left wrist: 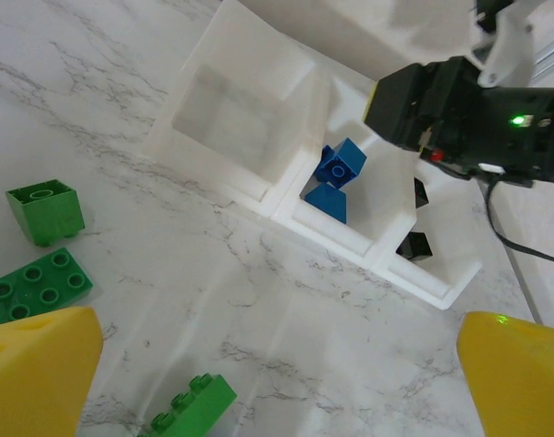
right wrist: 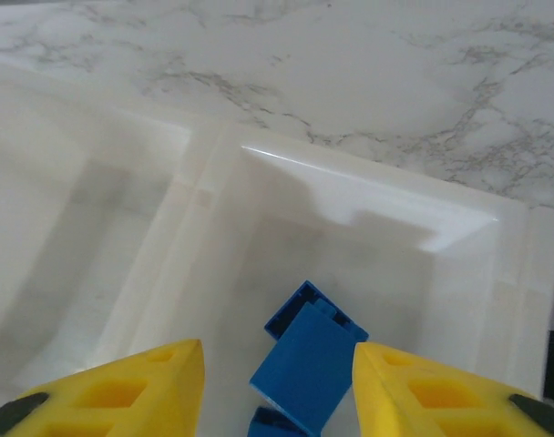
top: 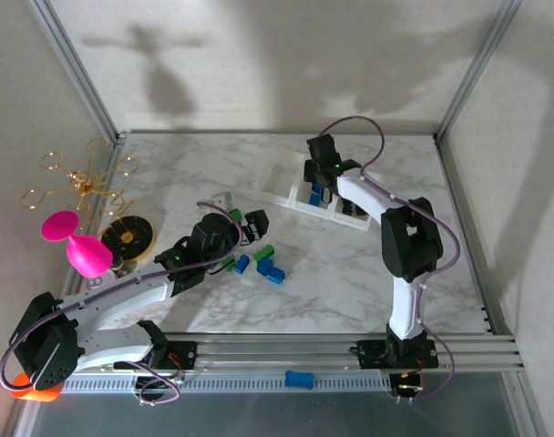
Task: Sort the legos into containers by color
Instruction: Place the lego in the container, then pick up the lego from the bottom-center of the table.
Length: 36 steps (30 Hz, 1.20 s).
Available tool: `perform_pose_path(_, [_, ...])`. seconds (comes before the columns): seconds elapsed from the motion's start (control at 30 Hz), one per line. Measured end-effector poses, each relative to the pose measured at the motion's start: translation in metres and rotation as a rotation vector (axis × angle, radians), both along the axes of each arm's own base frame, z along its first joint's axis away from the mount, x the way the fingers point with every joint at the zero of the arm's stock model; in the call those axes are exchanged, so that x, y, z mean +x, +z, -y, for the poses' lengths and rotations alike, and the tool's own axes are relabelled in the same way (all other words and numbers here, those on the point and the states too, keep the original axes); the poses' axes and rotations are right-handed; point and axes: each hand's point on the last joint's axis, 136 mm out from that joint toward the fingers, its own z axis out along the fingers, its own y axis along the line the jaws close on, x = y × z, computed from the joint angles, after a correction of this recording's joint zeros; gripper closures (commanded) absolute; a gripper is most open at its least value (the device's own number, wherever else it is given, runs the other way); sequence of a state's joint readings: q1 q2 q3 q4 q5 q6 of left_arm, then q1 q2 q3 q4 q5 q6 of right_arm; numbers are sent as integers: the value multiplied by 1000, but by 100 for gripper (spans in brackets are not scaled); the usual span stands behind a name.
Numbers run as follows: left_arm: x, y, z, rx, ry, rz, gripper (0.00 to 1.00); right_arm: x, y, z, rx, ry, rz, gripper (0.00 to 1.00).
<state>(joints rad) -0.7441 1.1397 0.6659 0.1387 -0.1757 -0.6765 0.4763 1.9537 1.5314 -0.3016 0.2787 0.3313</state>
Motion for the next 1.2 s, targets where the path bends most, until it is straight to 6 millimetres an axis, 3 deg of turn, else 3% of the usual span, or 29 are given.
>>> perform_pose_path(0.17, [0, 1, -1, -2, 2, 2, 0, -36, 25, -17, 32, 69, 26, 50])
perform_pose_path(0.3, [-2, 9, -3, -14, 4, 16, 0, -72, 22, -33, 43, 128, 6, 49])
perform_pose_path(0.43, [-7, 17, -8, -29, 7, 33, 0, -108, 4, -44, 42, 171, -48, 47])
perform_pose_path(0.67, [-19, 6, -24, -10, 26, 10, 0, -170, -26, -73, 41, 254, -133, 45])
perform_pose_path(1.0, [-37, -4, -50, -5, 76, -14, 0, -245, -56, -102, 57, 343, -224, 39])
perform_pose_path(1.2, [-43, -9, -59, -7, 101, -24, 0, -277, -81, -105, 33, 425, -273, 35])
